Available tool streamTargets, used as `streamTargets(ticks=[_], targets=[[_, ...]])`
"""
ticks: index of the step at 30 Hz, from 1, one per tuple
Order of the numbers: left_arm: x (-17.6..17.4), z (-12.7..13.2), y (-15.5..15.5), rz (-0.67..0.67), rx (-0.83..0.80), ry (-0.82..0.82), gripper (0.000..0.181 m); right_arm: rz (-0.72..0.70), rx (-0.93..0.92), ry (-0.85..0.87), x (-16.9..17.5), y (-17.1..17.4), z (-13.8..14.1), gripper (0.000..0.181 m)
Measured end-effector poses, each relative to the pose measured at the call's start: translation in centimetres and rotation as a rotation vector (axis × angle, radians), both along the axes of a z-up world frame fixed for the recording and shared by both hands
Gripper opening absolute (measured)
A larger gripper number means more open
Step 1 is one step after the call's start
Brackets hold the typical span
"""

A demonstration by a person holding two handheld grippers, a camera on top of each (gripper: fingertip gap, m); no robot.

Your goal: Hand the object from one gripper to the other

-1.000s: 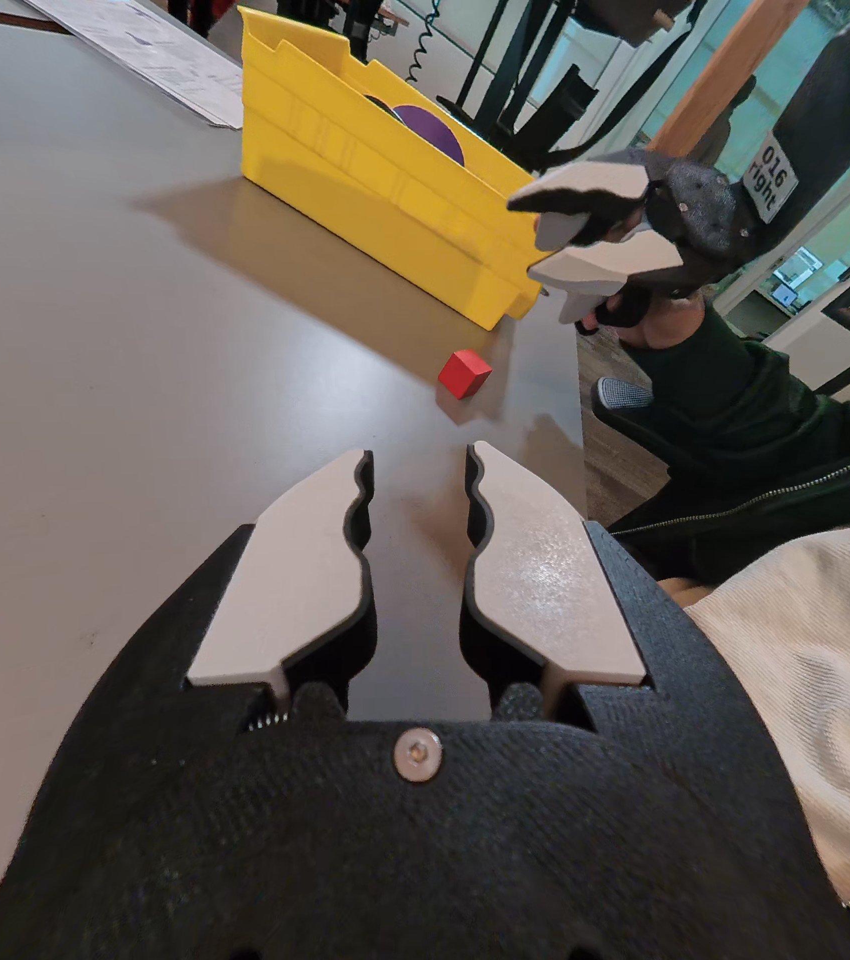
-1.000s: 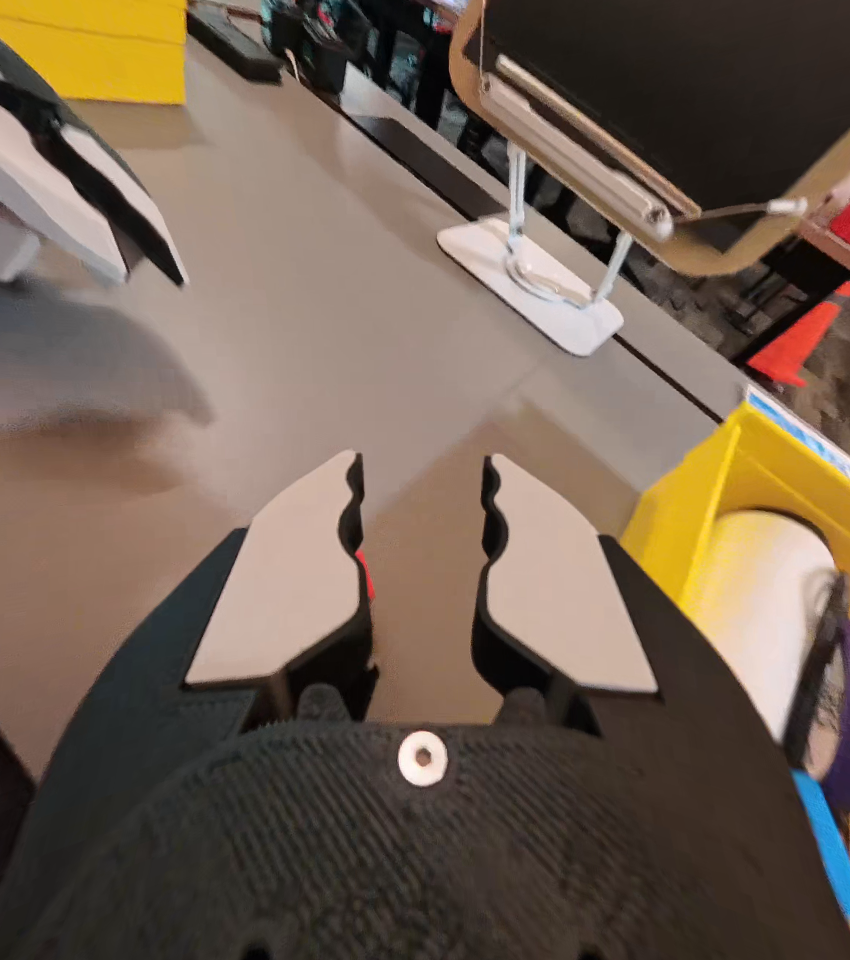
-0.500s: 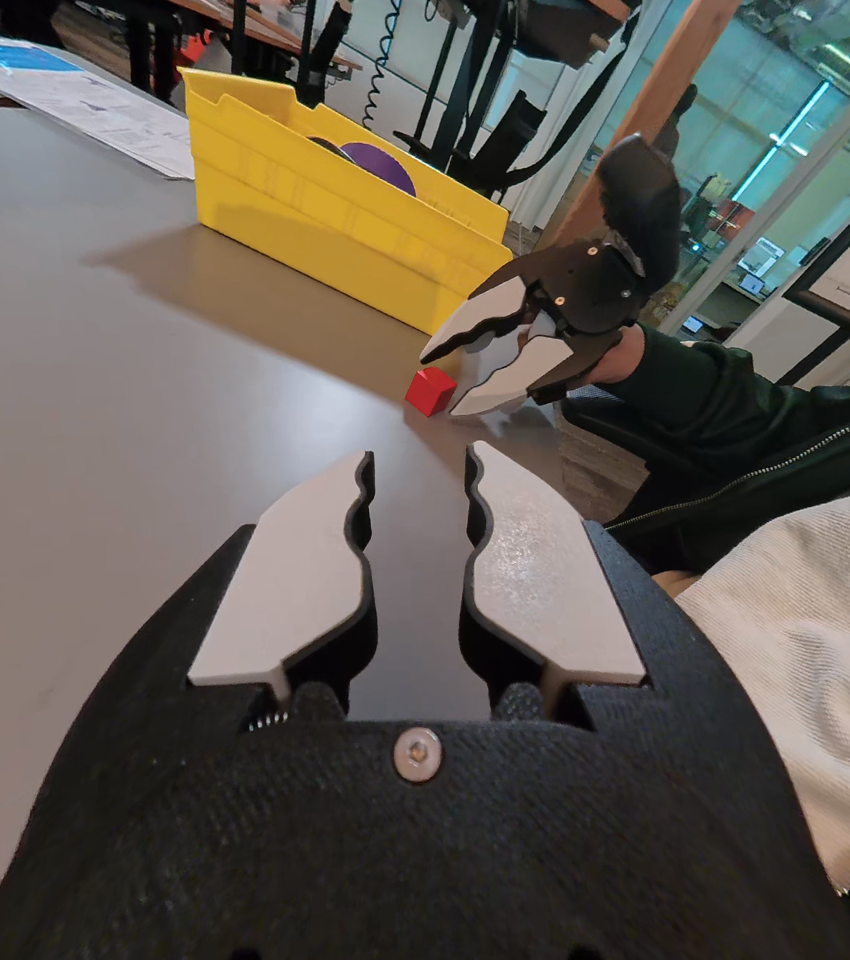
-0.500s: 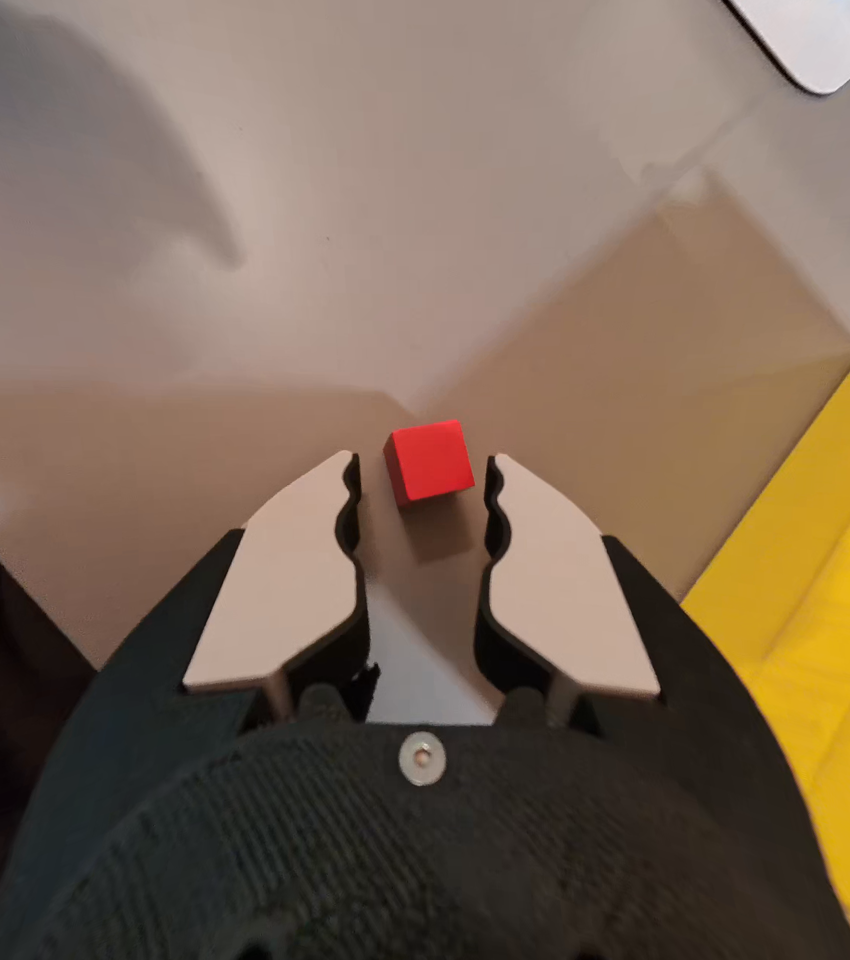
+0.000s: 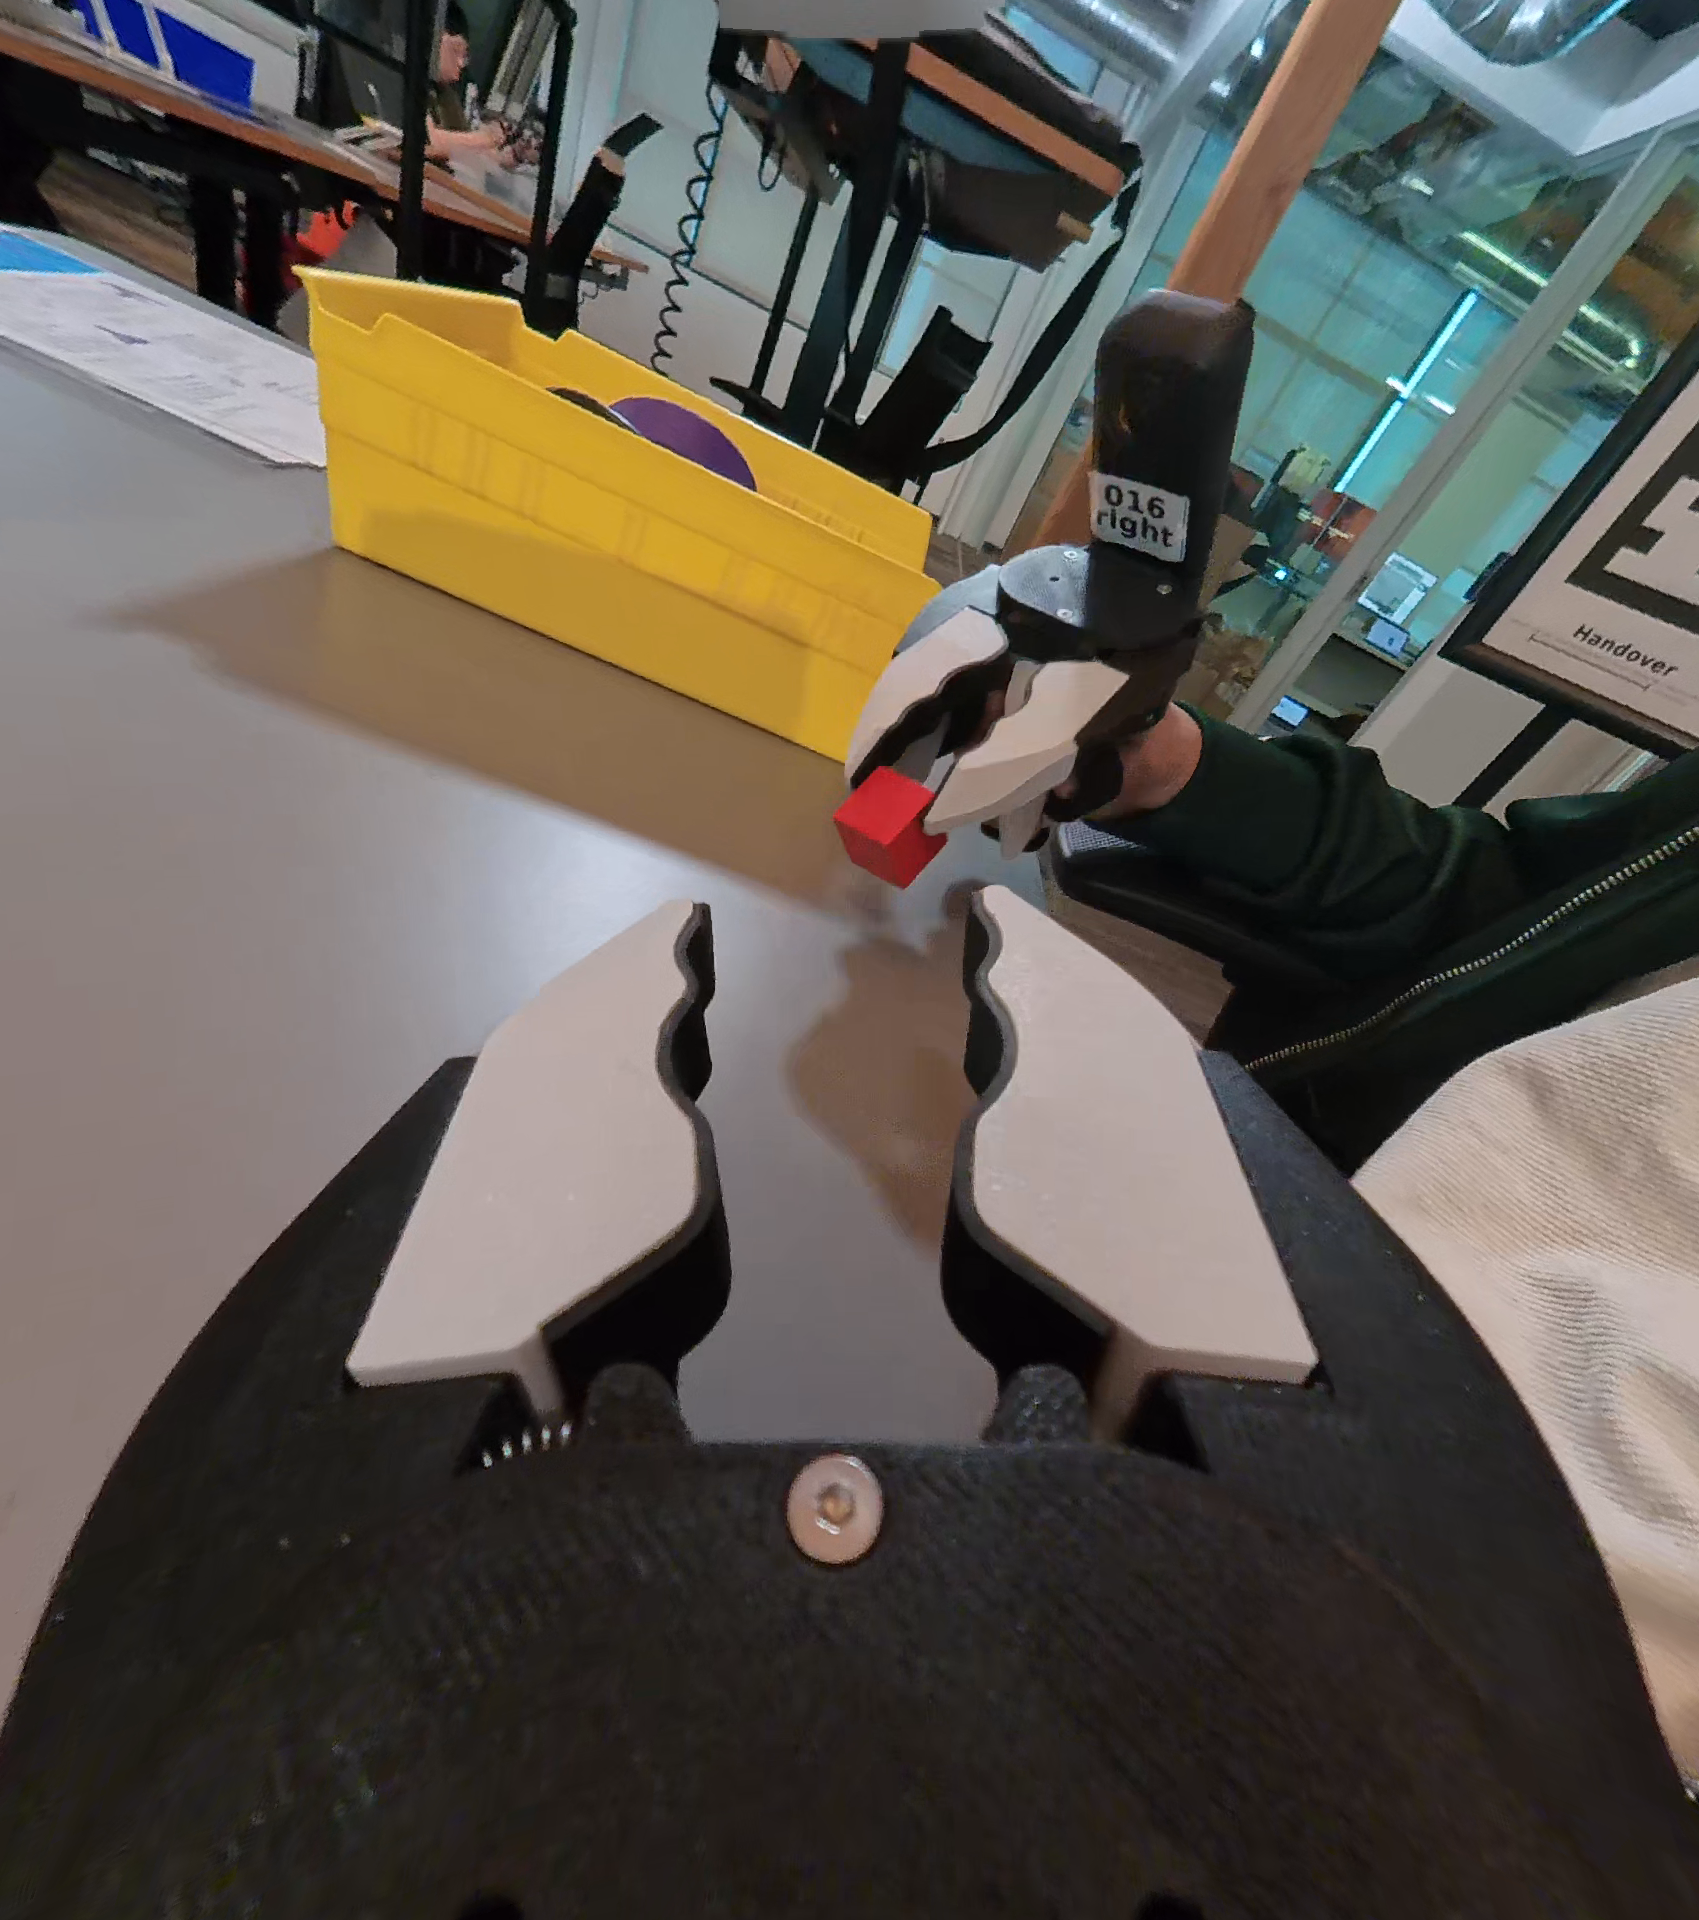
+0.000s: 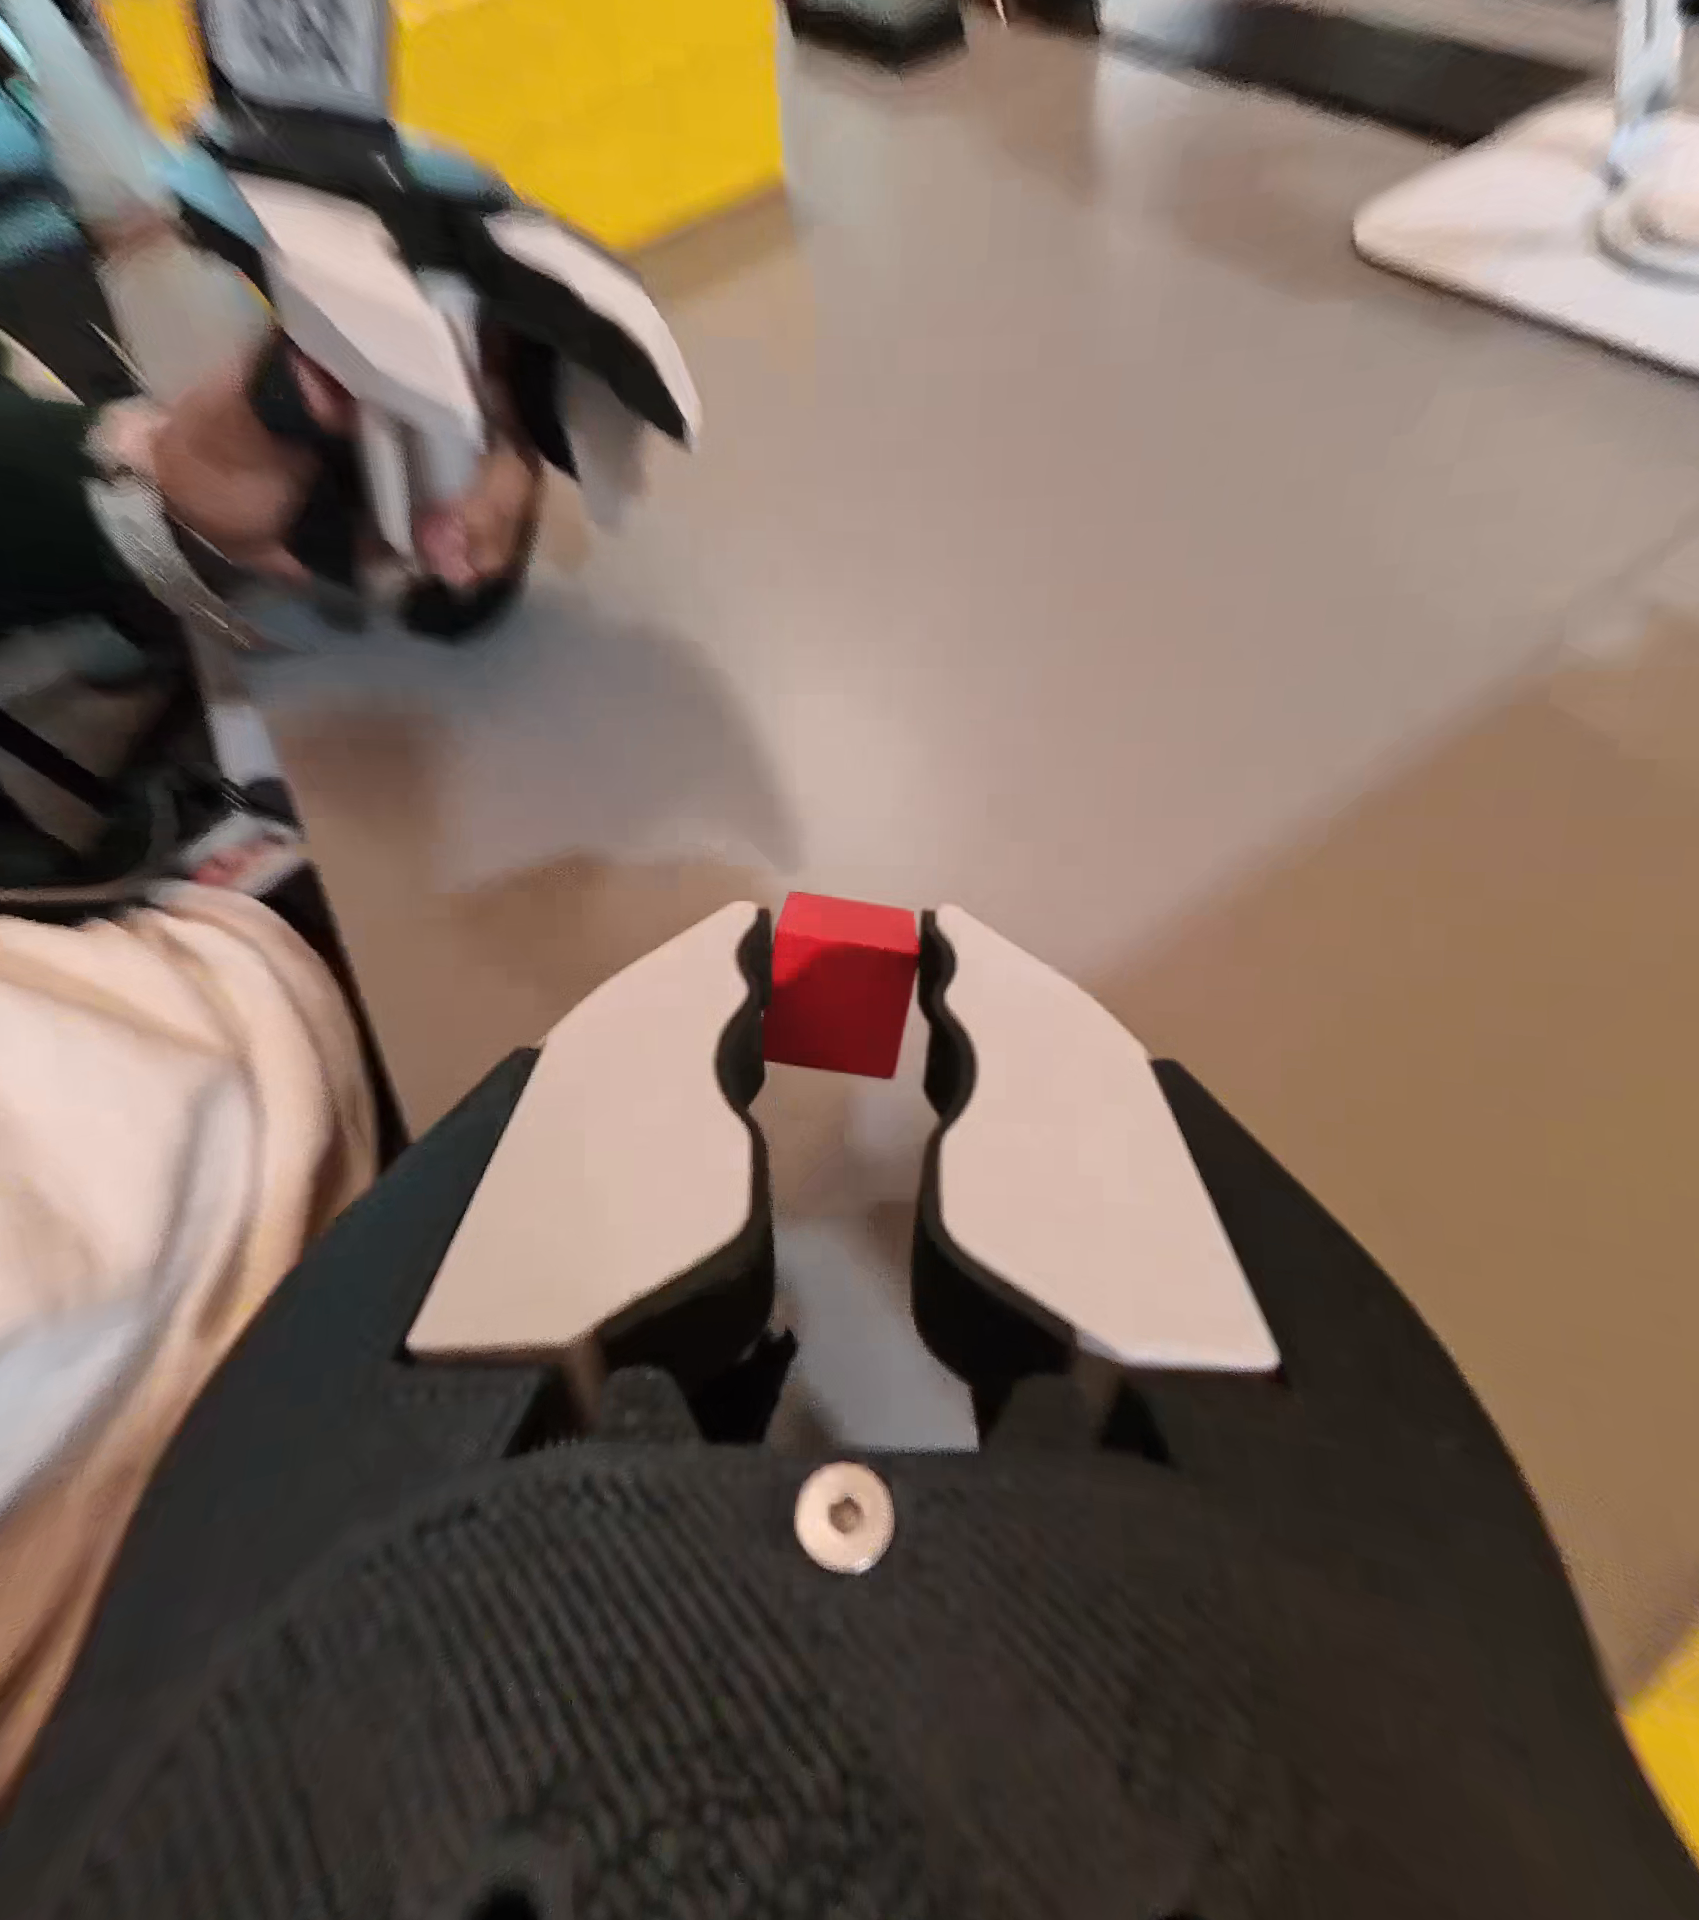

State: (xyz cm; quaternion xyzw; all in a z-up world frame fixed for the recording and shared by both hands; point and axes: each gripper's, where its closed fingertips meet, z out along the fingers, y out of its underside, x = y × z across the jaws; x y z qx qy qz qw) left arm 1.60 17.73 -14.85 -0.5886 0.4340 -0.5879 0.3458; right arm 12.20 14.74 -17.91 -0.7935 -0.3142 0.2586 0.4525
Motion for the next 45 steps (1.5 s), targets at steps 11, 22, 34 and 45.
streamTargets(ticks=[11,22,34,45], targets=[[1.4,0.5,-3.9,-0.174,-0.033,-0.045,0.056,0.212,0.155,0.574,-7.4,0.5,8.5,0.027],[0.6,2.6,-3.0,-0.193,-0.230,-0.224,0.038,0.248,0.114,0.615,-9.5,1.0,7.4,0.026],[0.7,2.2,-3.9,-0.224,-0.171,-0.191,0.028,0.256,0.205,0.504,-10.5,0.2,6.9,0.027],[-1.1,2.6,-1.4,-0.216,-0.510,-0.157,0.029,0.190,0.548,0.236,-9.5,0.6,7.6,0.068]])
